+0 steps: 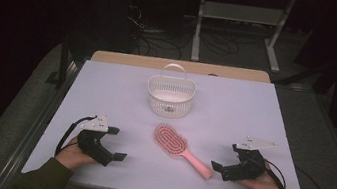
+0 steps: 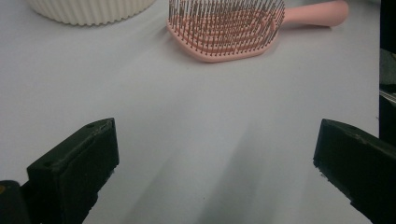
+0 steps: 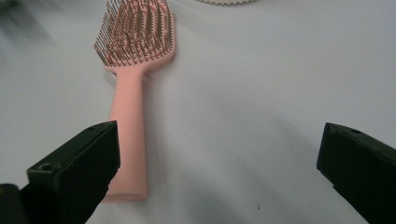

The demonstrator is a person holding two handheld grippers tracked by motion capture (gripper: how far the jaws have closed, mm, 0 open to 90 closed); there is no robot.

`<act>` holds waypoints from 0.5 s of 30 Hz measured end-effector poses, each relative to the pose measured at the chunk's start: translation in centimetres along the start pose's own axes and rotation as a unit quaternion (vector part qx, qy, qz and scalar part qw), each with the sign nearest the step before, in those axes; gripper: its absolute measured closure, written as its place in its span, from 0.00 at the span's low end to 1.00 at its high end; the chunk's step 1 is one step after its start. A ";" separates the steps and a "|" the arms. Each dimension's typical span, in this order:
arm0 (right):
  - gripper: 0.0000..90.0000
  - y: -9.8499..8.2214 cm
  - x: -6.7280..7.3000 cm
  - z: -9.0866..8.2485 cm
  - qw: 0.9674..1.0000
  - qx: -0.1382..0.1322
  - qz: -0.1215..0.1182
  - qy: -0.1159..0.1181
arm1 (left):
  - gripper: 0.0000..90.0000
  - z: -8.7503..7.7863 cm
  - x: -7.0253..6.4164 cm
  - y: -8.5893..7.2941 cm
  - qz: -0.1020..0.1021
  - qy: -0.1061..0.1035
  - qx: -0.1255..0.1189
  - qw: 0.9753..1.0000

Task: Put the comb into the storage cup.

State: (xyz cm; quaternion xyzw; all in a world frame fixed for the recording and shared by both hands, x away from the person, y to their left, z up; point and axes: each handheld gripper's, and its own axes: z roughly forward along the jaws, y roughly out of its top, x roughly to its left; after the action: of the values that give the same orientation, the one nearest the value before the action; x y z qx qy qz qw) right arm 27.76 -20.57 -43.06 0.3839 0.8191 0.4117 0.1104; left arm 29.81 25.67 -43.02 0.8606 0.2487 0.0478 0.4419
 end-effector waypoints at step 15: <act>0.00 0.9 0.3 -0.5 1.000 -0.005 -0.006 0.014 | 0.00 0.0 -0.1 0.0 0.002 0.001 -0.002 1.000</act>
State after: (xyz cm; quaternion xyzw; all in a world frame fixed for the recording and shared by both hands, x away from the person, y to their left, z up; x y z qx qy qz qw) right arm 27.81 -20.27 -42.02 0.3730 0.8205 0.4205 0.1035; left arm 29.77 25.62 -43.00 0.8602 0.2477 0.0498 0.4429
